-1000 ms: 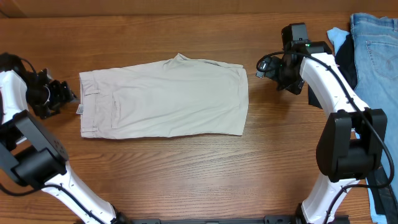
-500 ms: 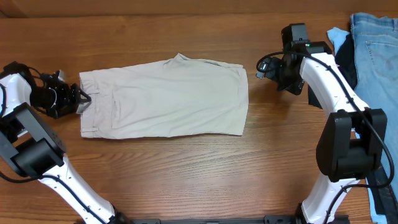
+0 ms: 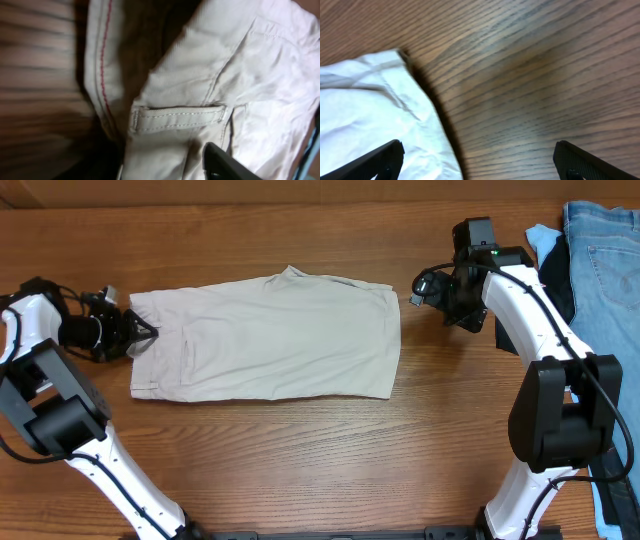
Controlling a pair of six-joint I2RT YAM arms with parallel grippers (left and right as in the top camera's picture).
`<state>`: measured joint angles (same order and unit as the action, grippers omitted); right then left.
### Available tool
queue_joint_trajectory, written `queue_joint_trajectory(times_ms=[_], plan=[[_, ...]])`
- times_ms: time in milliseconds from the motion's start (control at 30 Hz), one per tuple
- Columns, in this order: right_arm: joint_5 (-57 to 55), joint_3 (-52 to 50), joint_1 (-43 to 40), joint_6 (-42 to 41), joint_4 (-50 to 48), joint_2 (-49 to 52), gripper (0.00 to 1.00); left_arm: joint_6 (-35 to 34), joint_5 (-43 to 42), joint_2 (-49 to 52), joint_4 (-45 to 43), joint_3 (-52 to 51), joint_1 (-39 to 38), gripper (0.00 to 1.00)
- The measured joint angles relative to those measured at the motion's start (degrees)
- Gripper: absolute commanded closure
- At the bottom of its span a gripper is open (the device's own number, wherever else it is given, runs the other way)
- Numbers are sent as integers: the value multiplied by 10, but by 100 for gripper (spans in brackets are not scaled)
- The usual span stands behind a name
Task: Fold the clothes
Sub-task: 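Grasp the left end of the beige trousers with the left gripper, then lift the left end and fold it rightward over the trousers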
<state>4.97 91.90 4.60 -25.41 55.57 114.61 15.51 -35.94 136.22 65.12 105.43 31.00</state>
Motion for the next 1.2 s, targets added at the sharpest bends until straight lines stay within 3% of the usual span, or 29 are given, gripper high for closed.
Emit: queue_joint_trajectory(times_ms=[100, 133, 400, 600, 967, 1200], plan=[[5, 0, 0, 0, 0, 0, 0, 0, -5, 8, -3, 0, -12, 82], [7, 0, 0, 0, 0, 0, 0, 3, -7, 11, -3, -1, -15, 96], [19, 0, 0, 0, 0, 0, 5, 5, -11, 16, -1, 2, -19, 96], [29, 0, 1, 0, 0, 0, 5, -21, 20, 39, 52, 63, -20, 96], [27, 0, 12, 0, -2, 0, 5, -64, 159, 74, 196, 325, -5, 96], [21, 0, 15, 0, -8, 0, 5, -107, 239, 74, 281, 477, -51, 96]])
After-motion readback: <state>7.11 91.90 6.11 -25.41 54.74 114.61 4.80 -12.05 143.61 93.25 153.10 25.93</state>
